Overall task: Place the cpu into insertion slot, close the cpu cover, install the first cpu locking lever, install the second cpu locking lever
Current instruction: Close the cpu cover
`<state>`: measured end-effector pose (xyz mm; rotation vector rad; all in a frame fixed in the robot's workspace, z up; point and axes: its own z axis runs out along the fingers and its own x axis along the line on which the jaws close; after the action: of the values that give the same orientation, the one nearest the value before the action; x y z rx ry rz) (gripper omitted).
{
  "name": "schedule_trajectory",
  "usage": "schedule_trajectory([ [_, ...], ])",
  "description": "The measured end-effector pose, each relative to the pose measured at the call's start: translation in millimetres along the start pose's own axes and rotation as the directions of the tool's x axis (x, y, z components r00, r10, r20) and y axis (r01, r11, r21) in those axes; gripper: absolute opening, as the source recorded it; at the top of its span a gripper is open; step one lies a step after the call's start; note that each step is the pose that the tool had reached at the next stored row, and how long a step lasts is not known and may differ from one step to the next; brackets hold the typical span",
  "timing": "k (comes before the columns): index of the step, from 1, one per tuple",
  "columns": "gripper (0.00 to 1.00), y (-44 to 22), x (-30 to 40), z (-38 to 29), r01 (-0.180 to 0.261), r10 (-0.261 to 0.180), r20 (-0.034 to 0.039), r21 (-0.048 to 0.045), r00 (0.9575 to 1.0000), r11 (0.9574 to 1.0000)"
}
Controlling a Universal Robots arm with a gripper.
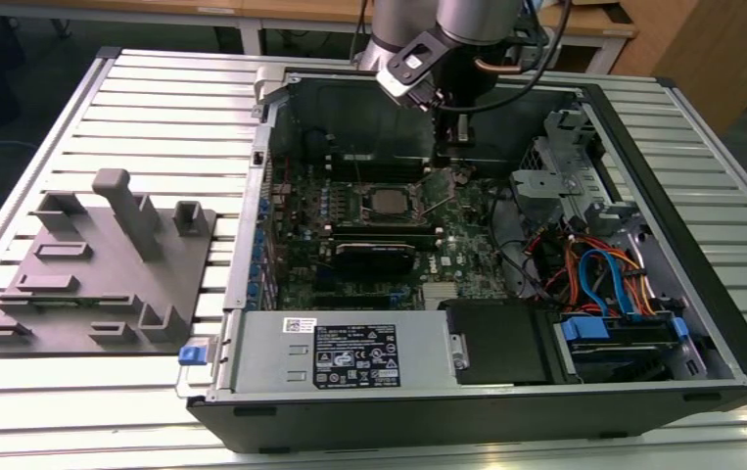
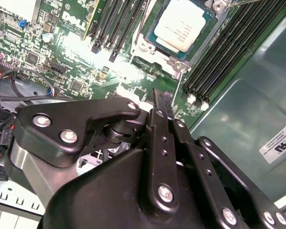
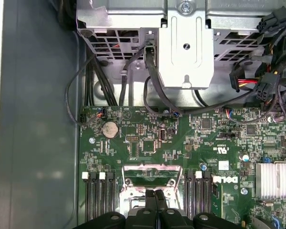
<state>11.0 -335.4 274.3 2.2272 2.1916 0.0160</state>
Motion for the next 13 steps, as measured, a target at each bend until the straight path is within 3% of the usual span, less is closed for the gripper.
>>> schedule_trajectory([
  [13,0.10,7.9,0.2,0.3,-0.001,0.001,-0.0002,-0.0001,1.0000,1.0000],
])
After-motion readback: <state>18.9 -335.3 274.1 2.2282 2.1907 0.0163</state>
